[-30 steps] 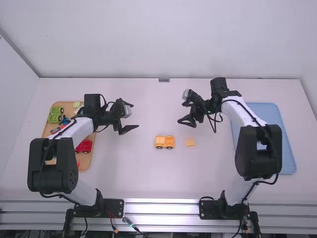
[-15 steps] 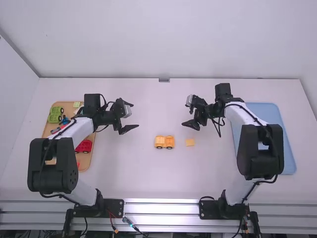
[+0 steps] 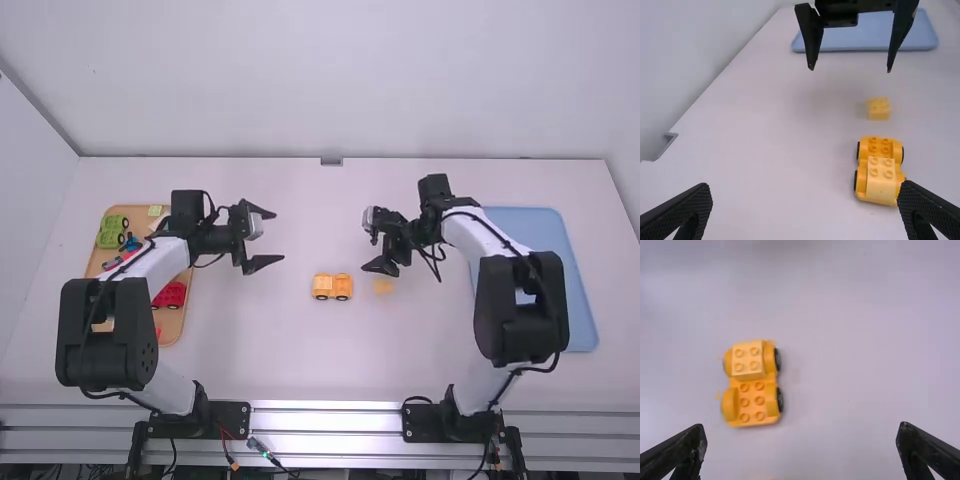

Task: Assemble lego blocks to make yellow taxi

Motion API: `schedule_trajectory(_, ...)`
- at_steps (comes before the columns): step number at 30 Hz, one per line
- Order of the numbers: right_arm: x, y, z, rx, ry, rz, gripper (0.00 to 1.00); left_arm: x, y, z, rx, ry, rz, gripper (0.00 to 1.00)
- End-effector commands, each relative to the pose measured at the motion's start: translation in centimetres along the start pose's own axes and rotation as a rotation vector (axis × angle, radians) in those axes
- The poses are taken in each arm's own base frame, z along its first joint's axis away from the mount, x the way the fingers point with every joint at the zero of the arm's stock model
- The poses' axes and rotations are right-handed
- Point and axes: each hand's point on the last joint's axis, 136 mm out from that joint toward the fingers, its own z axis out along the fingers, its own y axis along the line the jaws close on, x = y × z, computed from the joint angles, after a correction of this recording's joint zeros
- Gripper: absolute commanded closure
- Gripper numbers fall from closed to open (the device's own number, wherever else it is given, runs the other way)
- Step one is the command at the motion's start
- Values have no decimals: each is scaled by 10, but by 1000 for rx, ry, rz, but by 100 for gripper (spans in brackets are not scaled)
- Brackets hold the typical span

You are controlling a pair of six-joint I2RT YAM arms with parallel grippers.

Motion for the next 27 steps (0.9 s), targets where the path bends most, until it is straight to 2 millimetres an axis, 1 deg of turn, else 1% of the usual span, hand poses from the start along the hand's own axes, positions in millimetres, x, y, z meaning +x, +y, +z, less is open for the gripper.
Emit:
schedule_trajectory(1, -5, 8, -14, 20, -36, -48, 1, -5, -15, 2, 40, -45, -21, 1)
schedule_trajectory(2, -5, 10, -14, 20, -44, -53, 1, -4, -16, 2, 41, -45, -22, 1)
schedule_trajectory(5, 4, 22, -20, 40, -86, -75, 1, 2, -26, 8, 51, -51, -4, 1)
schedule_trajectory(6, 12, 26, -20, 51, -85, -87, 1, 5, -30, 11, 53, -55, 13, 1)
schedule_trajectory(7, 22, 30, -18, 63, -82, -118, 1, 7, -36, 15, 58, -62, 38, 1)
schedule_trajectory(10, 34, 35, -8, 82, -94, -164, 1, 8, -46, 23, 71, -77, 90, 1)
schedule_trajectory(12, 42, 35, -1, 104, -95, -164, 1, 7, -56, 31, 88, -91, 125, 1)
schedule_trajectory(14, 48, 32, 3, 129, -101, -117, 1, 5, -62, 37, 102, -95, 120, 1)
schedule_trajectory(18, 57, 31, 11, 130, -101, -96, 1, 9, -65, 51, 104, -58, 91, 1)
schedule_trajectory(21, 66, 34, 17, 112, -88, -133, 1, 12, -70, 61, 133, -63, 98, 1)
schedule_trajectory(24, 79, 37, 20, 95, -83, -182, 1, 16, -77, 72, 168, -77, 102, 1)
schedule_trajectory(26, 88, 39, 22, 82, -84, -193, 1, 18, -81, 79, 193, -82, 92, 1)
schedule_trajectory(27, 89, 40, 22, 81, -84, -192, 1, 18, -81, 80, 195, -81, 87, 1)
